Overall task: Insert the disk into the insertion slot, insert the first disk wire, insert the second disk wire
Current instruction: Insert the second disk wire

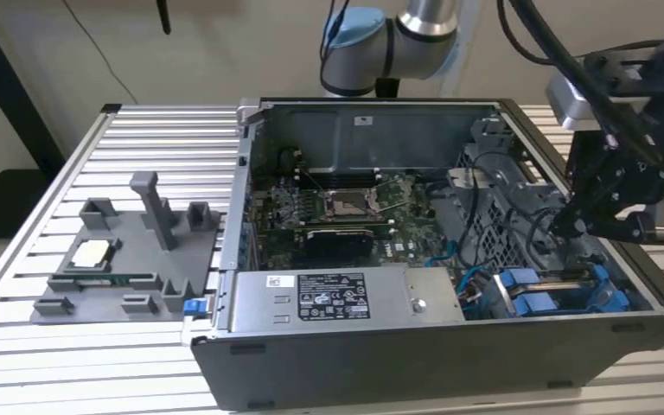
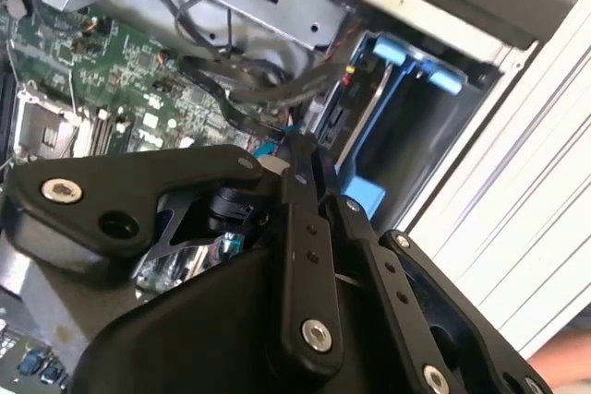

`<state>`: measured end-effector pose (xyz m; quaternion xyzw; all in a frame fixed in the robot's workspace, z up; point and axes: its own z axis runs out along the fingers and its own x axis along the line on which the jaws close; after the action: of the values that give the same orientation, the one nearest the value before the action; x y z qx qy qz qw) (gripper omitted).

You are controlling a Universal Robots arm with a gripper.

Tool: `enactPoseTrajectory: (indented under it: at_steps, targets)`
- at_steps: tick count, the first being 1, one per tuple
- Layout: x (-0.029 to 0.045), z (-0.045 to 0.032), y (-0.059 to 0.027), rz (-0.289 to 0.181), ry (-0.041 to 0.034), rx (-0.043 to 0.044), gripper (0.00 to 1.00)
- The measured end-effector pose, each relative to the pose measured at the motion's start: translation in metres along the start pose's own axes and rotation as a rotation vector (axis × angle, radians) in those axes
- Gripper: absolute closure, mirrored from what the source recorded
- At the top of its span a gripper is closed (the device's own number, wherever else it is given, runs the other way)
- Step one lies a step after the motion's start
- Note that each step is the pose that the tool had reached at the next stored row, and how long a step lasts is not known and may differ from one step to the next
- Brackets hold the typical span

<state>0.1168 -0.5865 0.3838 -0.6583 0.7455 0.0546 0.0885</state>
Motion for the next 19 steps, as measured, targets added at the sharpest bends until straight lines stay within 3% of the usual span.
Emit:
enactPoseTrajectory:
  at_steps: [9,14,16,17,19]
  targets:
    - [0.0041,0.0147,0.0034,-0.005,0.0010,-0.0003,0.84]
    - [0.0052,0.0188,0.0027,-0.014,0.0042,0.0121,0.84]
    - [0.0056,0.0199,0.0022,-0.016,0.0110,0.0183,0.84]
    - [0.0056,0.0202,0.0020,-0.017,0.0196,0.0207,0.84]
    - [0.0055,0.0207,0.0019,-0.019,0.0478,0.0241,0.84]
